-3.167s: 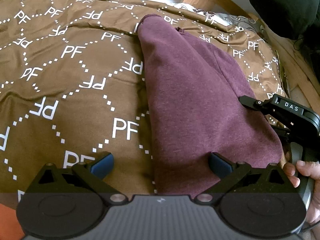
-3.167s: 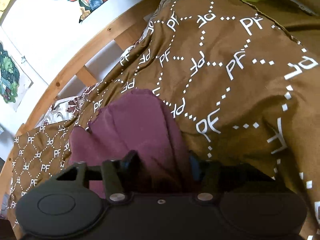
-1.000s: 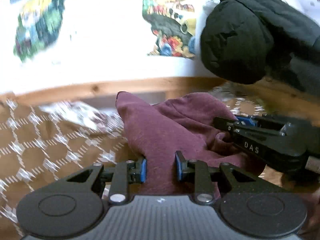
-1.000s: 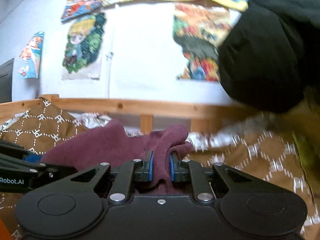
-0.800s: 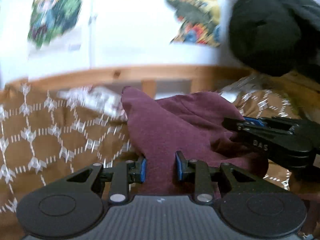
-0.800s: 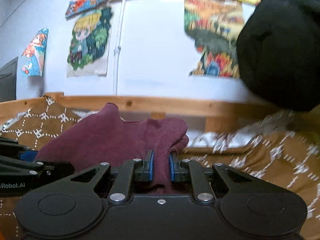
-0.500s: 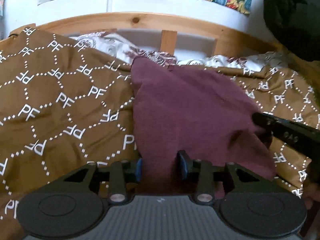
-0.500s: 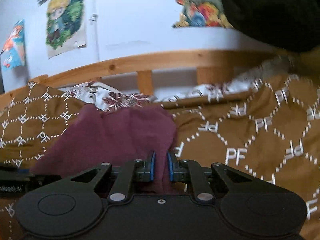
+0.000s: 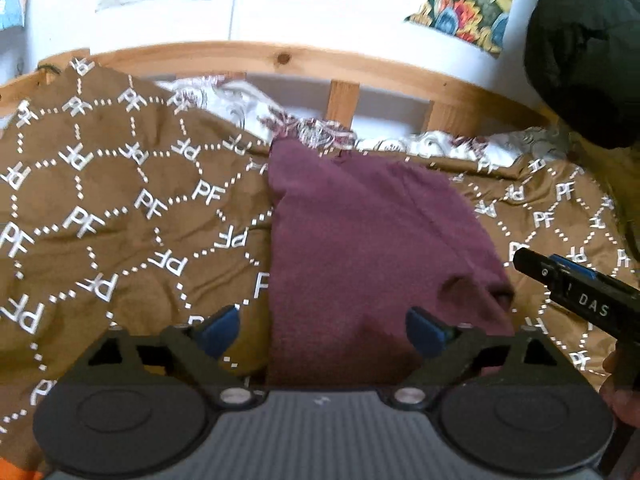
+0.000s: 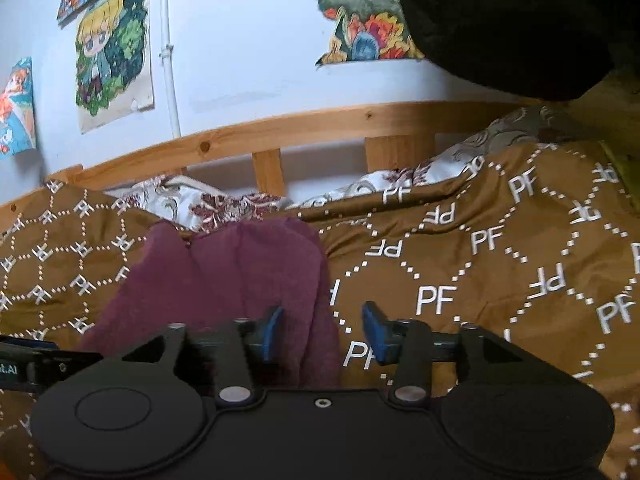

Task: Fold small clothes
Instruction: 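Lay the sweater bundle down and open both tools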

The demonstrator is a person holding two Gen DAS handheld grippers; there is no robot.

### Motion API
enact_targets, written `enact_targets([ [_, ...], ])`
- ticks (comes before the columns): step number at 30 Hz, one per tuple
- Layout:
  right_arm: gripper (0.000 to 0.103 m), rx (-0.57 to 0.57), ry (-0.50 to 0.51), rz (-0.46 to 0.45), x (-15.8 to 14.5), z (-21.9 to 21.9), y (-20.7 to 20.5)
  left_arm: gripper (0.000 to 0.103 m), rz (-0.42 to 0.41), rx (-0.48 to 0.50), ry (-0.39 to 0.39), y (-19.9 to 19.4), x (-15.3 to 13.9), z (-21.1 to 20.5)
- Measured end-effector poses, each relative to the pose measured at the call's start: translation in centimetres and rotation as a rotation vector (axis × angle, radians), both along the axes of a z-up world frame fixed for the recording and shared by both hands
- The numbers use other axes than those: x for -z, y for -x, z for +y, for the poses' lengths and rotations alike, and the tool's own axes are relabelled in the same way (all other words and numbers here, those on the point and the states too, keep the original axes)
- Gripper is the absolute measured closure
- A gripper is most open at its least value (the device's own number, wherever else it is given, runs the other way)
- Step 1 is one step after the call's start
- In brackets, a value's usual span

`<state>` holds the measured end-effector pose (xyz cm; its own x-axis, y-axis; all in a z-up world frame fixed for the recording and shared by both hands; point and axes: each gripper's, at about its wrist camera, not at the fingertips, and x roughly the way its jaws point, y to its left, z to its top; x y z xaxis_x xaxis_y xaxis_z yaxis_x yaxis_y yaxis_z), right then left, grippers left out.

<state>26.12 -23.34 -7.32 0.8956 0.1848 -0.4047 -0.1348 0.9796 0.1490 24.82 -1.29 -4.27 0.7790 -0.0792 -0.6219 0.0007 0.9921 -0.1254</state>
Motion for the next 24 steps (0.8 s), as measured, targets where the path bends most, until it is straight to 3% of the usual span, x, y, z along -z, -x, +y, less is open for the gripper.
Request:
enact_targets([
  [3, 0.03, 0.002, -0.025, -0.025, -1.3, -0.3, 1.8, 0.003, -0.045, 0.0, -0.019, 1.9, -1.3, -0.1],
  [11, 0.001, -0.026, -0.064, -0.129, -4.7, -0.8, 8.4, 0.001, -0.164, 0.005, -0.039, 8.2, -5.0, -0.4],
  [17, 0.001, -0.041, -0.069, -0.181, -6.4, -0.9, 13.4, 0.001, -0.211, -0.01, -0.022, 12.9, -6.9, 0.5],
  [24, 0.001, -0.063, -0.045, -0.211, -7.2, -0.4, 18.8, 0.001, -0.202, -0.03, -0.033, 17.6, -6.7, 2.1],
])
